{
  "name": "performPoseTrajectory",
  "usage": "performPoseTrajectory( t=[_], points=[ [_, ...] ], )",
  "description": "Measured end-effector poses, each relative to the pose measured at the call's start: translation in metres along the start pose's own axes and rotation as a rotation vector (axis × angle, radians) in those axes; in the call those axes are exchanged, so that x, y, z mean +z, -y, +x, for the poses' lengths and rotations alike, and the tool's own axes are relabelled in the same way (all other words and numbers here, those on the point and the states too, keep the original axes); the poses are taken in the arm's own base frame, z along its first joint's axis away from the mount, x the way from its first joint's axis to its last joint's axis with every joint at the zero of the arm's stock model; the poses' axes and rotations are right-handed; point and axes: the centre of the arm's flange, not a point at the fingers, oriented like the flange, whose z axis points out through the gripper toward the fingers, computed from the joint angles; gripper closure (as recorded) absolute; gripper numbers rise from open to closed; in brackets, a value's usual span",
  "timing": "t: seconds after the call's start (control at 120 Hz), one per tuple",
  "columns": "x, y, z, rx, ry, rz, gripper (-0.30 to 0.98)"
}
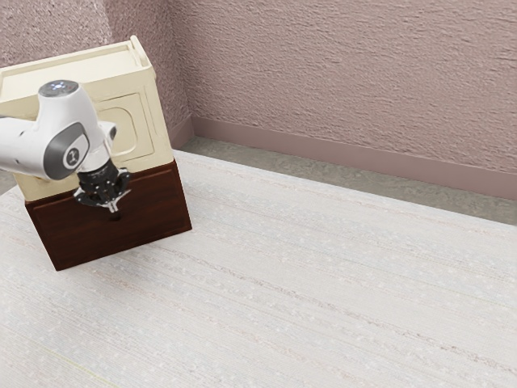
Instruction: Push the drawer handle with one arm to close the drawer
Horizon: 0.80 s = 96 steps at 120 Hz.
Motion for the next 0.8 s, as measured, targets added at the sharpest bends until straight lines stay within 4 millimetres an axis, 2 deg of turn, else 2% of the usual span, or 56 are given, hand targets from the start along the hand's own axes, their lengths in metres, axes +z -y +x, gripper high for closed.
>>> performPoseTrajectory(
  t=[0.158,0.217,0.267,0.3,0.325,0.375,0.4,0.45,0.492,0.55,0.583,0.65,0.8],
  points=[
    [0.000,-0.004,0.001,-0.055,0.016,-0.019,0.79],
    [0.008,0.013,-0.010,-0.072,0.048,-0.023,0.79],
    [0.003,0.026,-0.017,-0.087,0.063,-0.040,0.79],
    [-0.014,0.029,-0.021,-0.087,0.065,-0.064,0.78],
    [-0.040,0.019,-0.037,-0.049,0.065,-0.101,0.73],
    [-0.092,-0.028,-0.108,0.127,0.086,-0.174,0.62],
    [-0.113,-0.044,-0.143,0.210,0.095,-0.197,0.56],
    [-0.167,-0.075,-0.192,0.349,0.086,-0.262,0.45],
    [-0.211,-0.094,-0.210,0.427,0.074,-0.300,0.37],
    [-0.255,-0.108,-0.213,0.496,0.050,-0.310,0.28],
    [-0.267,-0.110,-0.212,0.527,0.041,-0.295,0.24],
    [-0.273,-0.105,-0.210,0.575,0.047,-0.250,0.18],
    [-0.264,-0.089,-0.214,0.663,0.092,-0.155,0.09]
  ],
)
